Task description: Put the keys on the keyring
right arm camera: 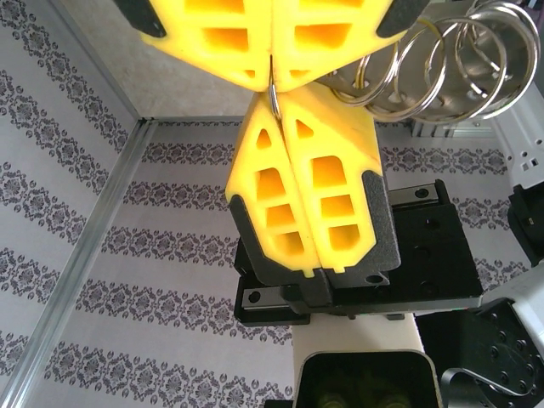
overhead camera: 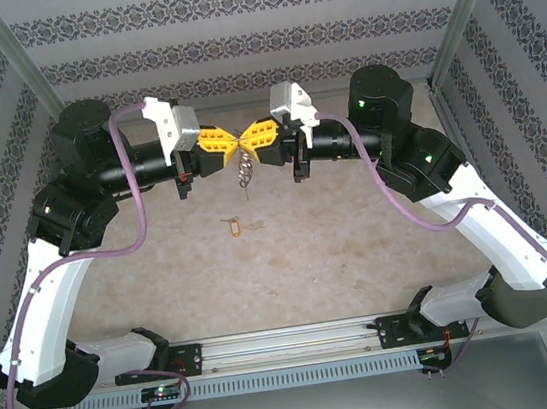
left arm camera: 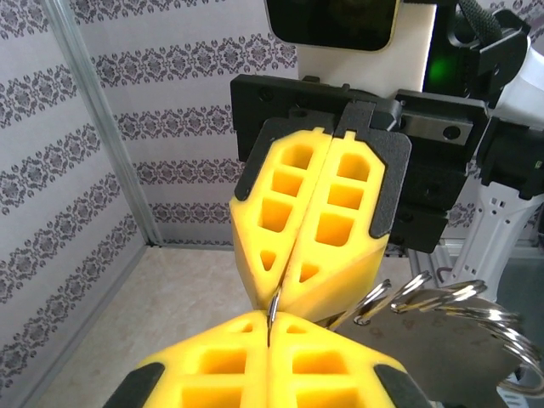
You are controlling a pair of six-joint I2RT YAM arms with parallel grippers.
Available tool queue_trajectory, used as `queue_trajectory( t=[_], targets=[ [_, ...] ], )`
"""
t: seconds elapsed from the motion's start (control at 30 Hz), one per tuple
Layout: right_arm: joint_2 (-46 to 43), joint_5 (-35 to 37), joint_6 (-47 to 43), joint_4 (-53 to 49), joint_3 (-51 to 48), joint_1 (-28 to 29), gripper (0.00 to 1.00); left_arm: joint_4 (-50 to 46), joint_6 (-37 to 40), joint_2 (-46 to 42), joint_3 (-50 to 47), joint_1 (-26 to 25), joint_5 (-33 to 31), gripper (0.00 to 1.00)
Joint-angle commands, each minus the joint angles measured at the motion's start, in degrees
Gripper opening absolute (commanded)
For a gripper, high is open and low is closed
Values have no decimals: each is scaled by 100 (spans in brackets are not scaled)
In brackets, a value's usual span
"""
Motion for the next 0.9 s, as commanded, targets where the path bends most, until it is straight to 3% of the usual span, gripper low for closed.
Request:
queue_trajectory(
  t=[0.0, 0.17, 0.3, 0.47, 0.5, 0.57, 0.67, 0.87],
  targets=[
    [-18, -191, -10, 288, -46, 23, 0, 271, 1, 4, 39, 17, 38, 2],
    [-94, -376, 361, 751, -241, -139, 0, 305, -13, 3, 21, 22, -5, 9],
    [-93, -435, 445, 791, -262, -168, 0, 320, -12, 1, 37, 19, 3, 1],
    [-102, -325, 408, 748, -248, -158, 0, 322, 39, -28, 38, 19, -31, 0],
    [-108, -257, 374, 711, -253, -151, 2, 318, 55, -38, 30, 19, -45, 0],
    [-160, -43, 301, 651, -309, -119, 26, 321, 75, -65, 14, 16, -93, 0],
    [-319, 229, 428, 875, -563, -114, 42, 322, 97, -110, -55, 19, -152, 0],
    [-472, 783, 670, 852, -790, -140, 54, 388, 85, -281, -344, 19, -206, 0]
  ],
)
